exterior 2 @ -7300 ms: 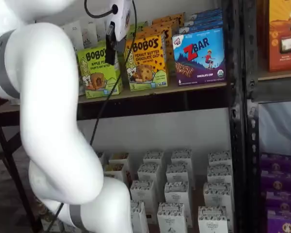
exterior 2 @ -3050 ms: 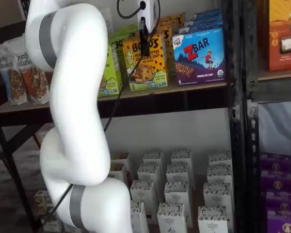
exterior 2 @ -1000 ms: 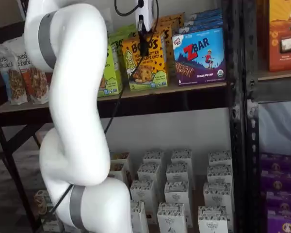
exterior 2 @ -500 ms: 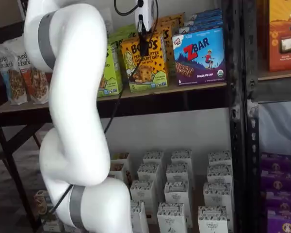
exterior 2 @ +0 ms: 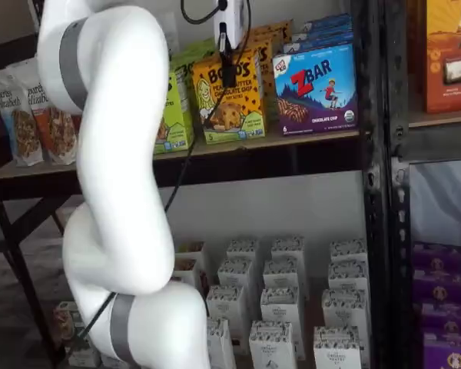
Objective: Pick up the orange box on the top shelf, the fifth box from the left
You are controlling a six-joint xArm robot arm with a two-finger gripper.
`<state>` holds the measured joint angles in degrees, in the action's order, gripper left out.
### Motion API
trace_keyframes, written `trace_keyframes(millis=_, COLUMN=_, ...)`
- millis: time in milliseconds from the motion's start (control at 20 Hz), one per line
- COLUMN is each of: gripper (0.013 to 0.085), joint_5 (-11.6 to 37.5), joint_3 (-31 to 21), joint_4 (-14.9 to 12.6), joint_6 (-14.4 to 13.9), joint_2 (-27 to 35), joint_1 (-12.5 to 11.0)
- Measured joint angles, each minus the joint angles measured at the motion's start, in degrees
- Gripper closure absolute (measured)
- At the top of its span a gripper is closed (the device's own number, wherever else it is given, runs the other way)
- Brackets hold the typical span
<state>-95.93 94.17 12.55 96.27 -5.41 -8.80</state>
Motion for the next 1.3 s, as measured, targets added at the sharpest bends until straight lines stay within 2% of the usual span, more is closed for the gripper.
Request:
trace_keyframes(millis=200, gripper=0.0650, joint_5=-0.5, joint_3=-0.5, joint_4=1.1, joint_6=0.1, joint_2=-1.0, joint_1=-0.5)
trace_keyframes(millis=450, gripper=0.0650, joint_5=-1.4, joint_3=-1.8, joint_4=1.3, joint_6=0.3, joint_2=-3.1, joint_1=-0.8)
trace_keyframes(millis=850, gripper=0.0650, joint_5=-7.3, joint_3=-3.3, joint_4=1.4, joint_6=0.5, joint_2=-6.5, joint_1=-1.6)
trace_keyframes(millis=1300, gripper=0.0650, joint_5=-10.8, joint_3=-7.6, joint_4=1.8, joint_6=1.5, joint_2=-11.9, joint_1=-3.1)
